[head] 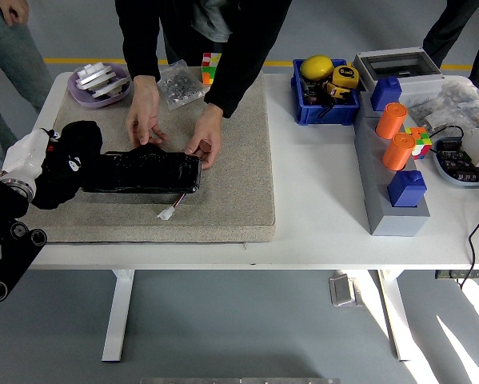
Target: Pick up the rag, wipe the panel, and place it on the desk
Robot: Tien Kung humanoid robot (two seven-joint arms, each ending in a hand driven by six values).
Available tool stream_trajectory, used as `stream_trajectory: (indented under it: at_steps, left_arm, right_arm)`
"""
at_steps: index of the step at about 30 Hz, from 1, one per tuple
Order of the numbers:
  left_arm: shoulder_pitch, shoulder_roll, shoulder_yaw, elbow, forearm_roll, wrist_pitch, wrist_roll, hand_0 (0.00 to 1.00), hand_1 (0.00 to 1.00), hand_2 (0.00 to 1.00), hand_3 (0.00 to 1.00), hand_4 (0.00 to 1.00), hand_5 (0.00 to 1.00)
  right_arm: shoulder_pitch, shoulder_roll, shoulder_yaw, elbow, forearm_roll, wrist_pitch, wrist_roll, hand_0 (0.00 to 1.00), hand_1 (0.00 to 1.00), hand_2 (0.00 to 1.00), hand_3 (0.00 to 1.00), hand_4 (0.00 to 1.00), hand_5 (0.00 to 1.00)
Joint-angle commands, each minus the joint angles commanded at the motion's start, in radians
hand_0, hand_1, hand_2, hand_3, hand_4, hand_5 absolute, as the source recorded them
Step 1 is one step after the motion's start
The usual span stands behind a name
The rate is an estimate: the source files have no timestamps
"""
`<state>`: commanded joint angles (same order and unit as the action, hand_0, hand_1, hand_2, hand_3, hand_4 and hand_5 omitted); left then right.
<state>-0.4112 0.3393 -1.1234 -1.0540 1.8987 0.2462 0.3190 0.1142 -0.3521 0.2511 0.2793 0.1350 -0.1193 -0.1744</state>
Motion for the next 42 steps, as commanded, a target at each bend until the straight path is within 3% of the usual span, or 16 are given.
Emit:
stream_trajectory:
  at_steps: [17,35,42]
  left_arm:
    - [-0.051,-0.034,0.188,-0.058,-0.013,0.011,0.032,0.186,0.126,0.506,0.439,0.161,0.002]
    - [-0.148,-0.105,0.394,-0.067,-0.049,0.01,0.044,0.188,0.127,0.506,0.445,0.166,0.002]
    - [-0.174,-0.132,0.428,-0.082,-0.054,0.004,0.049,0.188,0.125,0.504,0.441,0.16,0.002]
  right_arm:
    - [0.004,-0.003,0.013,0.0,-0.009,-0.005,-0.003,0.652,0.653,0.669,0.566,0.937,0.475]
    - [0.009,-0.004,0.032,0.001,-0.03,-0.008,-0.012,0.653,0.652,0.668,0.566,0.937,0.474]
    - [0.011,-0.004,0.035,0.002,-0.038,-0.008,-0.015,0.655,0.652,0.668,0.565,0.937,0.475]
